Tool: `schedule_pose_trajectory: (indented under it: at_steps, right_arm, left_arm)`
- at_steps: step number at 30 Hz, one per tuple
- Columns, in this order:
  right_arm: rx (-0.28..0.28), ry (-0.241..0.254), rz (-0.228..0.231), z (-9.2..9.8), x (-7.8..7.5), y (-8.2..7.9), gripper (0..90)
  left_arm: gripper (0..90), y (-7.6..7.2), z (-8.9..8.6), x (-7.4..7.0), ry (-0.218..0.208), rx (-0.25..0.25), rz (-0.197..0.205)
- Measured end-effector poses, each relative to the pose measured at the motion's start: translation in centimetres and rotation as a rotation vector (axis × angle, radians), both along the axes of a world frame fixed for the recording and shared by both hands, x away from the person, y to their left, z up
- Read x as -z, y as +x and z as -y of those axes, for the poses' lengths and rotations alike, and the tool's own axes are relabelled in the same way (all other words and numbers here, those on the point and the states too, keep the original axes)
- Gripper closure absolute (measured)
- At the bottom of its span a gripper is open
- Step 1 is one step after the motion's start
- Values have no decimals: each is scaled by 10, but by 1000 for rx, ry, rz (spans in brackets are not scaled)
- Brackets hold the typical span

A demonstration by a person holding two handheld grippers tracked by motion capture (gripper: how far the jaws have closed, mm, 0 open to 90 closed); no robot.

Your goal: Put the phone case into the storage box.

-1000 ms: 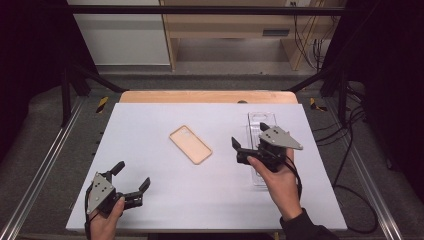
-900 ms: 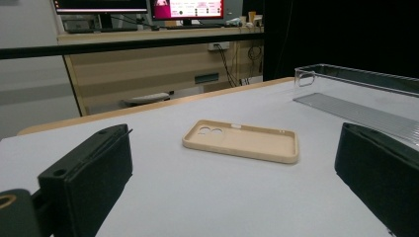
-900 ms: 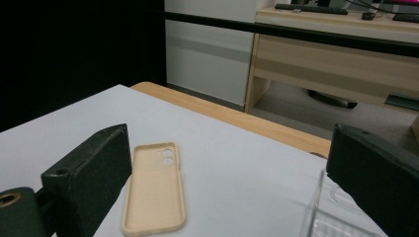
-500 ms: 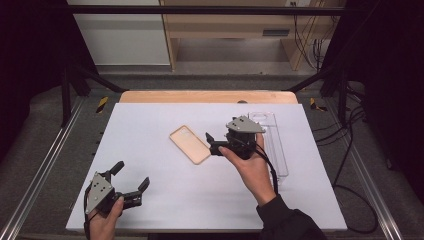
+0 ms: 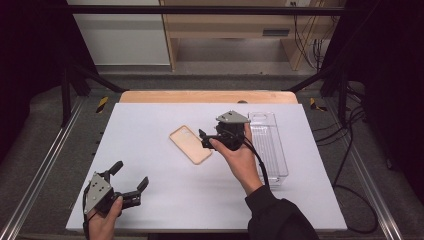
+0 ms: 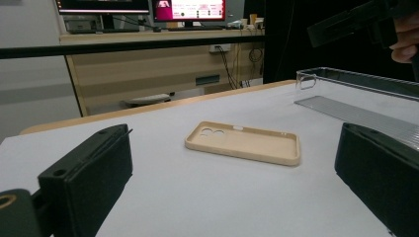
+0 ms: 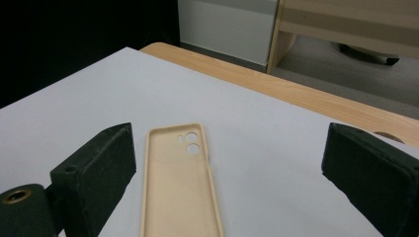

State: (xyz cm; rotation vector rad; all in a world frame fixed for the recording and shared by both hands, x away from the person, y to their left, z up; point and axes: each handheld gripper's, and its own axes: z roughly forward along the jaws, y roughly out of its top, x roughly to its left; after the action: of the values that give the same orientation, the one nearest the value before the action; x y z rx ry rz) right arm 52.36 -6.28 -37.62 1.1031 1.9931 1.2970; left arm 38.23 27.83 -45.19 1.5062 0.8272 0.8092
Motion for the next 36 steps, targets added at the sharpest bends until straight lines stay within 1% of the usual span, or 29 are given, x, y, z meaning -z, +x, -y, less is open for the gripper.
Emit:
schedule_pose_trajectory:
  at_steps: [3,7,9,14,15,16,17,19,20,22,25,26,28,30,31,32,34,35,36]
  right_arm:
    - [-2,-10,-7,-3,3,3,66]
    - [-2,-46,-31,-12,10,11,73]
    - [-11,-65,-42,-16,14,13,74]
    - [-15,-102,-79,-23,21,18,162]
    - [-17,-114,-80,-24,22,19,189]
    - [-20,-119,-84,-25,24,19,238]
    - [-20,-119,-84,-25,24,19,238]
    - [-38,-135,-99,-26,27,22,378]
    - [-49,-142,-107,-27,29,22,427]
    - [-58,-156,-120,-28,31,22,515]
    - [-81,-169,-151,-31,35,23,622]
    - [-89,-172,-160,-33,37,23,654]
    - [-107,-199,-174,-37,42,23,704]
    - [-125,-215,-187,-40,46,23,758]
    - [-125,-215,-187,-40,46,23,758]
    - [-138,-219,-206,-42,50,23,807]
    - [-145,-222,-227,-44,52,23,844]
    - [-145,-222,-227,-44,52,23,844]
    - [-145,-221,-252,-45,55,23,887]
  left_arm:
    - [9,0,-1,0,0,1,0]
    - [9,0,-2,0,2,0,0]
    - [9,0,-2,0,1,0,1]
    - [9,0,-2,0,-2,-1,1]
    - [9,0,-2,0,-3,-1,1]
    - [9,0,-2,0,0,-1,1]
    - [9,0,-2,0,0,-1,1]
    - [9,0,-2,0,-1,1,0]
    - [9,0,-2,0,-1,1,0]
    - [9,0,-1,0,2,2,0]
    - [9,0,-1,0,-1,4,1]
    - [9,0,-1,0,-1,4,0]
    - [9,0,-1,0,-2,6,0]
    - [9,0,-1,0,-2,7,0]
    - [9,0,-1,0,-2,7,-1]
    - [9,0,-1,0,-3,7,-2]
    - [9,0,-1,0,-3,8,-2]
    - [9,0,-1,0,-3,8,-2]
    - [9,0,0,0,-3,9,-2]
